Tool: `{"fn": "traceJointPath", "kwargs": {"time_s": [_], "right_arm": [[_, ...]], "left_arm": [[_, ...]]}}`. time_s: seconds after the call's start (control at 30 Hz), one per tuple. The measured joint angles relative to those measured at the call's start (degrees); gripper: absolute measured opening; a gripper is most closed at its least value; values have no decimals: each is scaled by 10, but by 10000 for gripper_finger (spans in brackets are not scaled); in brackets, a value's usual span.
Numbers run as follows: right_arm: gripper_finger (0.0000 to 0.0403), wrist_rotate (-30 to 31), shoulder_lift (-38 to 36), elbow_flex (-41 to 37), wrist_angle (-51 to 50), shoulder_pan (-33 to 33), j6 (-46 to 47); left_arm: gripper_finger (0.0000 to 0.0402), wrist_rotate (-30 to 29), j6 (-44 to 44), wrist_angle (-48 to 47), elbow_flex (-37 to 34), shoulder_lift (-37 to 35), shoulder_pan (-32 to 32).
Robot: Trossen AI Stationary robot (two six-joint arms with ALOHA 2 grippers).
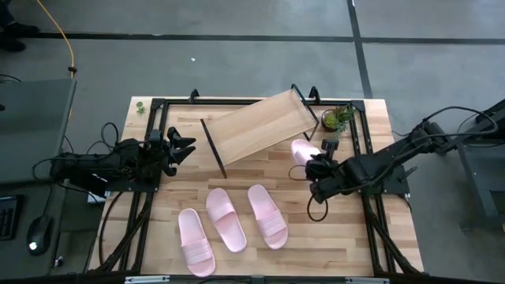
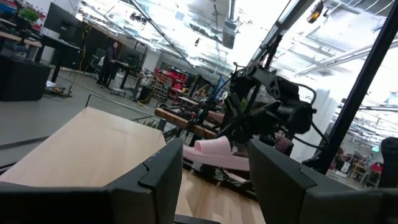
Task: Pick and place slides into the shelf
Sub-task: Put the pink slipper on the shelf
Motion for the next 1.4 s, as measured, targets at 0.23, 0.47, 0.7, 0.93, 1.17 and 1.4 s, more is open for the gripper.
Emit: {"fn": "traceJointPath", "kwargs": {"time_s": [0.23, 0.47, 0.7, 0.93, 1.17, 1.4], "right_arm": [[0, 1, -28, 0, 57, -47, -98], [0, -3, -37, 0, 123, -106, -236], [0, -74, -40, 0, 193, -189, -343], [0, -146, -44, 0, 267, -274, -434], [0, -226, -44, 0, 329, -361, -496], [0, -262, -44, 0, 352, -418, -547]], "left_arm": [[166, 0, 0, 0, 0, 0, 0], [166, 0, 0, 0, 0, 0, 0], [166, 0, 0, -1, 0, 0, 0], [166, -1, 0, -1, 0, 0, 0], [166, -3, 0, -2, 0, 0, 0], [166, -3, 0, -2, 0, 0, 0]]}}
